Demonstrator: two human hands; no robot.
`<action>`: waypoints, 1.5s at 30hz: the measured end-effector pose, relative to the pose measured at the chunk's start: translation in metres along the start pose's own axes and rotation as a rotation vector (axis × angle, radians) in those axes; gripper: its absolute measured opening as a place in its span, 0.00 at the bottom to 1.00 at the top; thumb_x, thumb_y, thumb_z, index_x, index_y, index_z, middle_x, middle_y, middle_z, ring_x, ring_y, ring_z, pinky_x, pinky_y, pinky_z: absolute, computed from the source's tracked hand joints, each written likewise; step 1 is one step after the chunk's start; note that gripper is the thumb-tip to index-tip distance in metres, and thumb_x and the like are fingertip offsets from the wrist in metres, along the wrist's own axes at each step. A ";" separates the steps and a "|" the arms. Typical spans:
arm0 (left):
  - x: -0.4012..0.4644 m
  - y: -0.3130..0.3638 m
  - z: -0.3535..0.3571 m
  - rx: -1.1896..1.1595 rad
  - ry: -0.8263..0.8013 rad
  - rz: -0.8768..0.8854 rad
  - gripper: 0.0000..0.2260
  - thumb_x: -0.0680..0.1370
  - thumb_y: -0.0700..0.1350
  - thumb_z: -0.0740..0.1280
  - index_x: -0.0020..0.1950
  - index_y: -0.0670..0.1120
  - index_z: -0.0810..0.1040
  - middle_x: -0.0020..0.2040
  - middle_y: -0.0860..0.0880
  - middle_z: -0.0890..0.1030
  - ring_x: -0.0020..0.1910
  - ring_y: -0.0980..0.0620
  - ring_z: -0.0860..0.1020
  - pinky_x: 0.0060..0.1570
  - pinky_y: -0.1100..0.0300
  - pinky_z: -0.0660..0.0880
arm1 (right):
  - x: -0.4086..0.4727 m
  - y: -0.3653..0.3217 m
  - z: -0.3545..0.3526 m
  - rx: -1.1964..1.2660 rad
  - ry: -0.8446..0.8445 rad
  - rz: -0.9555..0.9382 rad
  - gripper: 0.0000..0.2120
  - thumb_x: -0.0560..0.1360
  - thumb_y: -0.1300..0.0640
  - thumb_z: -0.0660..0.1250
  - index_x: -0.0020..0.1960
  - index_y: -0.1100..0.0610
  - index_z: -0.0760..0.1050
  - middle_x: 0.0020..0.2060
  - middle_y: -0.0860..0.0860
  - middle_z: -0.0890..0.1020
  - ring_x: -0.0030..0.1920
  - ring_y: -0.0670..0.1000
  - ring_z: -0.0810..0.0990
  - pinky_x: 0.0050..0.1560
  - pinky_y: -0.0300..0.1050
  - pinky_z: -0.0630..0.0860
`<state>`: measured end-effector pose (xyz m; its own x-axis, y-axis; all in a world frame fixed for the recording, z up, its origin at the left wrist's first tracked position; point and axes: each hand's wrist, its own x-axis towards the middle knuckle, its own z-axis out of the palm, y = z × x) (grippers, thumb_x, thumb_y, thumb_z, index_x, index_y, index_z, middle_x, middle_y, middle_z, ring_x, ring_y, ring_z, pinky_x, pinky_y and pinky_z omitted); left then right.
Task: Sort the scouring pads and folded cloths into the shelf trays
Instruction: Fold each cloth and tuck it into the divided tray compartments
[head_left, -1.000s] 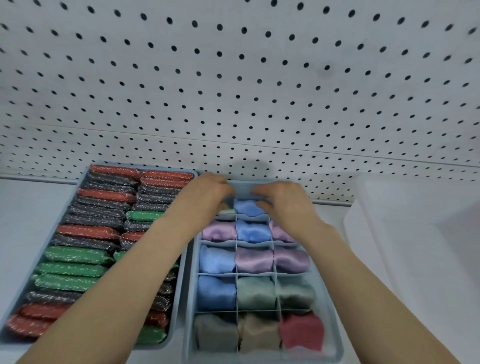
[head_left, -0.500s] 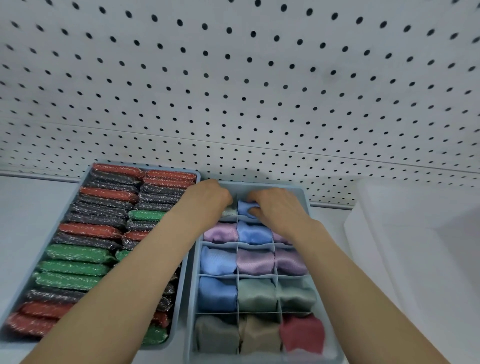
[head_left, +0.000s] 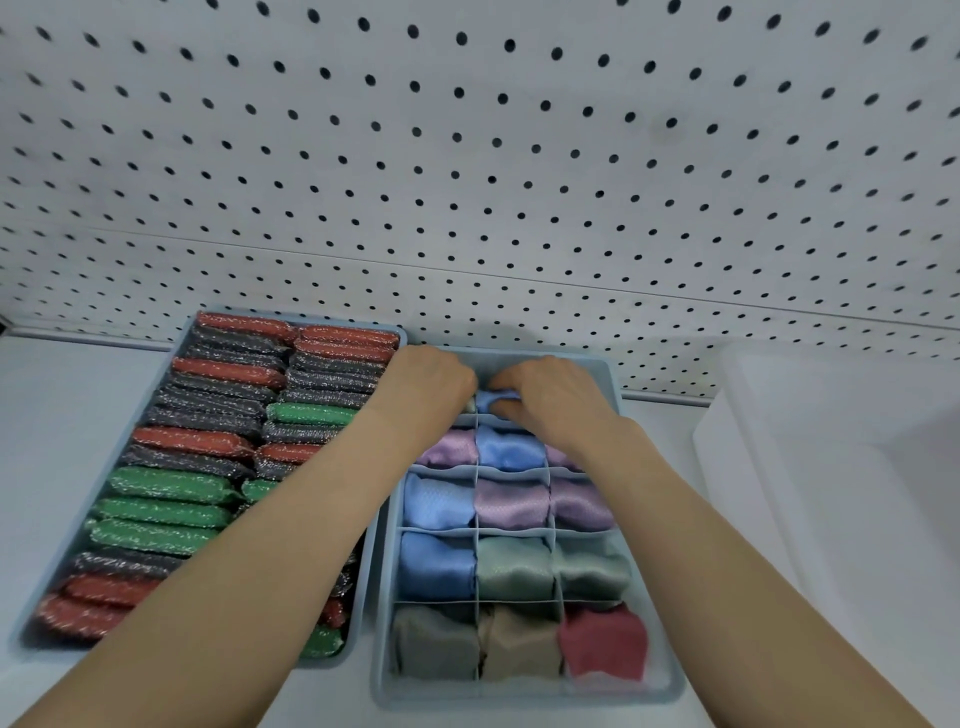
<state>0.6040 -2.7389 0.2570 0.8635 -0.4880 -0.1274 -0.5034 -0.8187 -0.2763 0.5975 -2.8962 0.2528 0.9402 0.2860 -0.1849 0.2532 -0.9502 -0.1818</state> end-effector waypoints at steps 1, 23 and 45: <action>0.000 0.000 0.002 -0.011 0.006 -0.033 0.10 0.78 0.39 0.62 0.54 0.51 0.79 0.52 0.50 0.81 0.54 0.47 0.80 0.41 0.58 0.66 | 0.001 0.000 0.001 0.014 0.023 0.015 0.06 0.76 0.52 0.63 0.48 0.50 0.79 0.45 0.54 0.83 0.50 0.59 0.80 0.40 0.45 0.69; -0.053 0.007 0.006 -0.247 0.067 0.019 0.10 0.78 0.42 0.65 0.58 0.48 0.78 0.56 0.50 0.79 0.58 0.46 0.75 0.50 0.53 0.76 | -0.048 -0.013 0.012 0.041 0.111 -0.023 0.04 0.74 0.53 0.66 0.46 0.50 0.80 0.37 0.50 0.80 0.47 0.53 0.78 0.41 0.44 0.61; -0.045 0.026 0.001 -0.289 0.084 -0.192 0.07 0.78 0.44 0.66 0.55 0.49 0.77 0.52 0.48 0.80 0.53 0.44 0.80 0.41 0.56 0.71 | -0.075 0.031 -0.018 0.040 -0.009 0.164 0.11 0.73 0.51 0.71 0.54 0.51 0.83 0.48 0.55 0.81 0.54 0.56 0.75 0.54 0.47 0.72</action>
<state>0.5526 -2.7378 0.2546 0.9436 -0.3307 -0.0176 -0.3308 -0.9437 -0.0056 0.5389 -2.9495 0.2784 0.9661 0.1290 -0.2236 0.0875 -0.9785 -0.1866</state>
